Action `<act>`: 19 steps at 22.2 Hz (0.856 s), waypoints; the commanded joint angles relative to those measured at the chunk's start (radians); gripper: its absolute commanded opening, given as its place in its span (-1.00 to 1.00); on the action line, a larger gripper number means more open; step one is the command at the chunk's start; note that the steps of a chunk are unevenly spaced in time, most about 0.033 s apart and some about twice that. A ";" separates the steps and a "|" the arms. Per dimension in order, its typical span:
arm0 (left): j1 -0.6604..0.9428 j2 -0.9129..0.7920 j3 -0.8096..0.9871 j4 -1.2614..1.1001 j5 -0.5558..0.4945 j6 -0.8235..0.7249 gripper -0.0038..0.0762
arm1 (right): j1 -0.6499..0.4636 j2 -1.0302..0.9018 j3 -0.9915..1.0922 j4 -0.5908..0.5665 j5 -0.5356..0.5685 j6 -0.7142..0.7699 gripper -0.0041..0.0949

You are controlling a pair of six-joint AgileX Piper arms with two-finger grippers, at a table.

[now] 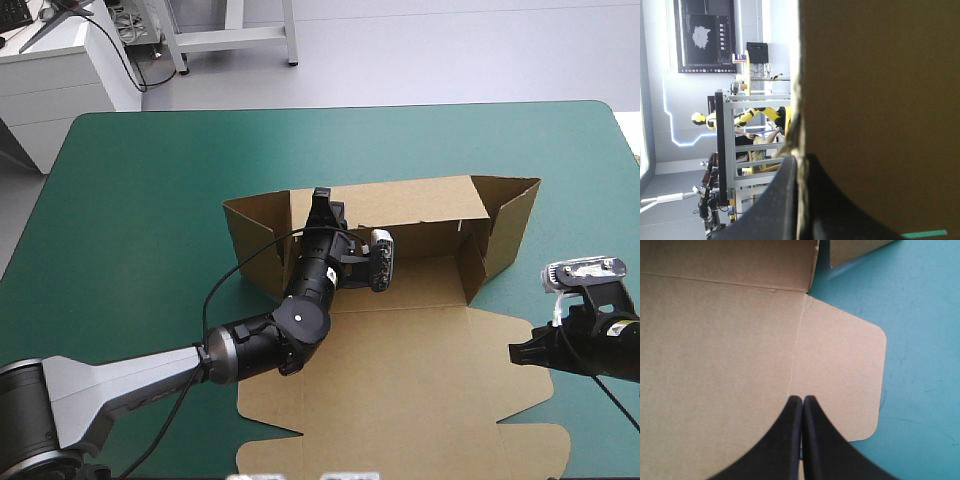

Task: Fold the box

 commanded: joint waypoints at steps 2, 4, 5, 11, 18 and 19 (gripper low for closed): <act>-0.012 -0.036 -0.018 0.040 0.005 -0.014 -0.92 | -0.006 -0.005 -0.021 0.040 -0.013 0.006 -0.88; -0.012 -0.036 -0.018 0.040 0.005 -0.014 -0.92 | -0.006 -0.005 -0.019 0.069 0.003 0.022 -0.65; -0.012 -0.036 -0.018 0.040 0.005 -0.014 -0.92 | -0.006 -0.005 -0.019 0.072 0.003 0.028 -0.53; -0.012 -0.036 -0.018 0.040 0.001 -0.014 -0.92 | -0.006 -0.005 -0.019 0.118 0.003 0.046 0.67; -0.014 -0.033 -0.007 0.080 -0.048 -0.002 -0.93 | -0.006 -0.003 -0.031 0.180 -0.142 0.059 0.72; -0.017 -0.033 -0.002 0.082 -0.046 0.000 -0.93 | -0.006 0.000 -0.041 0.180 -0.175 0.071 0.72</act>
